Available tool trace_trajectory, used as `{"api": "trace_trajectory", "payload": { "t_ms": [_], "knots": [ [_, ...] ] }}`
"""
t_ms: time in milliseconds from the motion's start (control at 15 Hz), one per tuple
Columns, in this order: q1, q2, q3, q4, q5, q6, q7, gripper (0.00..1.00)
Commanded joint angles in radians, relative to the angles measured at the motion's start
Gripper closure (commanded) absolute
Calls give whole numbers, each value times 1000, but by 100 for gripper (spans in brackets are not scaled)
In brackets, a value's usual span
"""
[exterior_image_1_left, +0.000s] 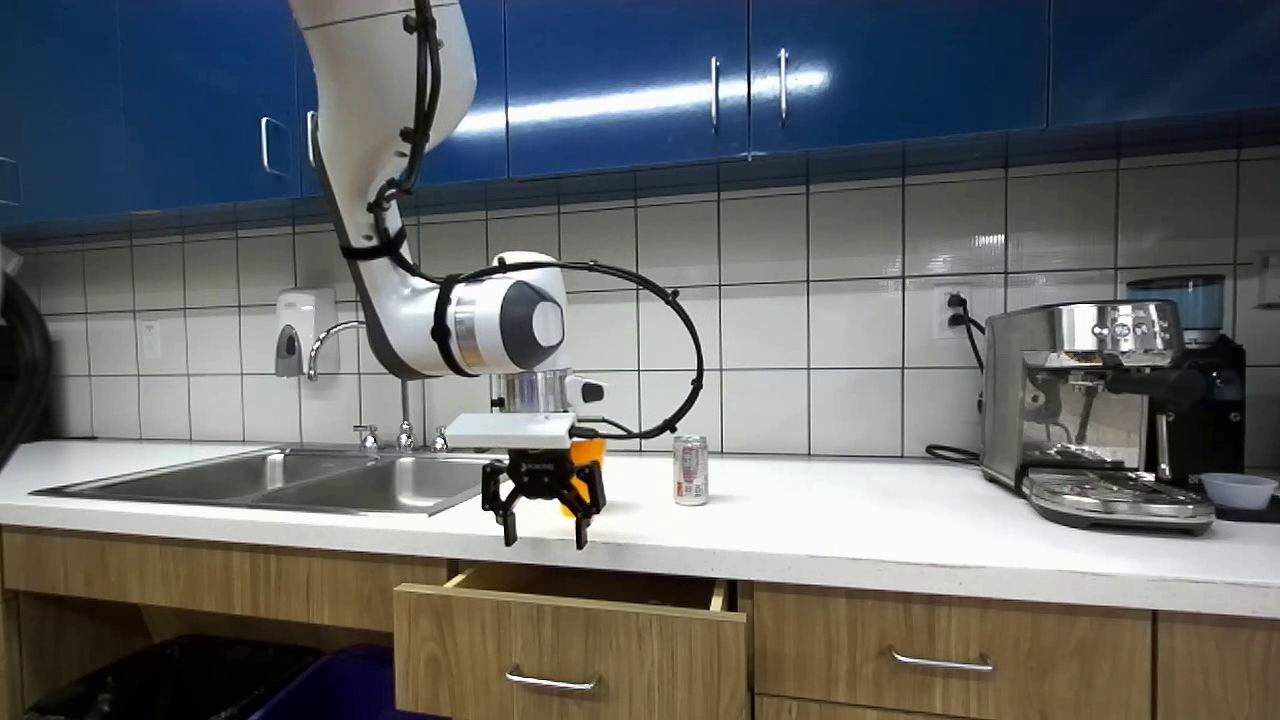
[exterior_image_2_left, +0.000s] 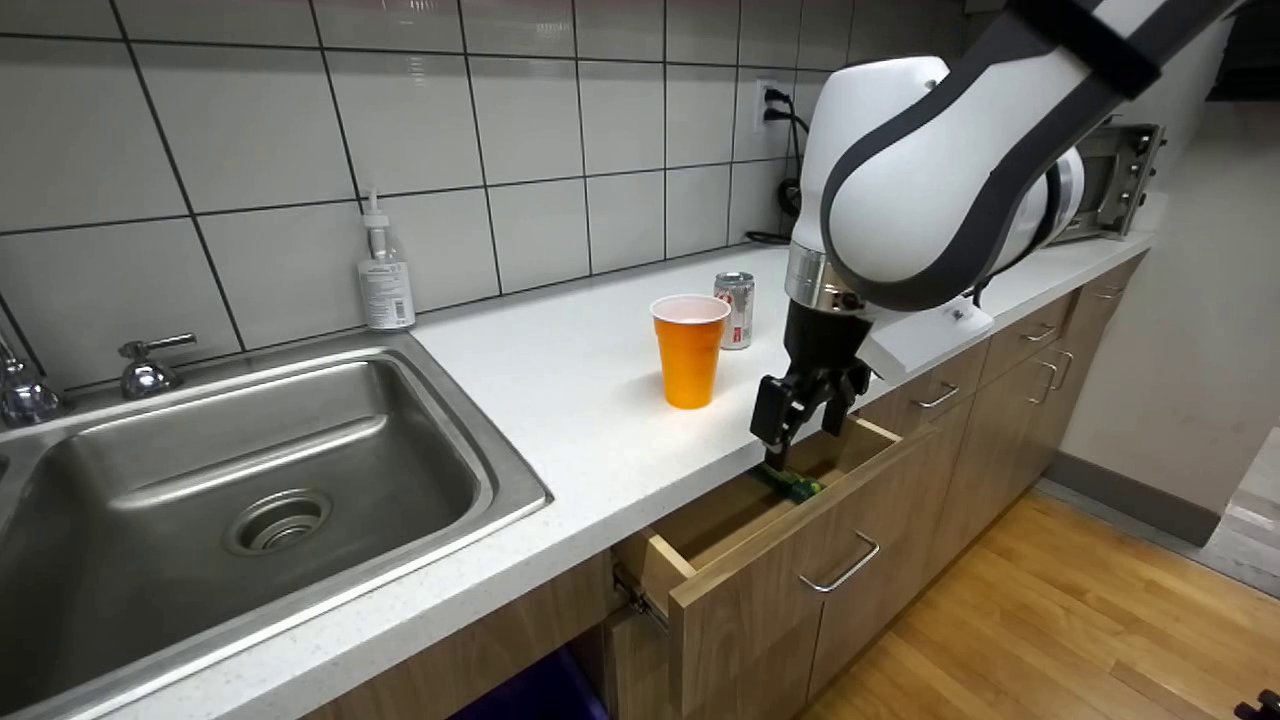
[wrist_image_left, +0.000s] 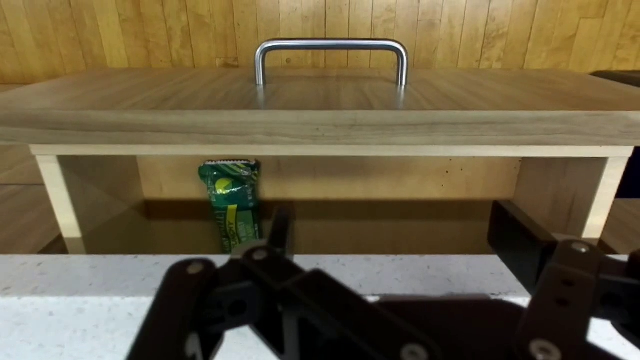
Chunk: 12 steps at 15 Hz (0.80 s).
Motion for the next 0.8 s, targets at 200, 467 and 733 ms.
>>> {"api": "trace_trajectory", "payload": {
  "t_ms": [200,467,733],
  "knots": [
    [-9,12,2,-5,0,-2,9,0],
    [-9,12,2,-5,0,-2,10,0],
    [-9,12,2,-5,0,-2,10,0]
  ]
}}
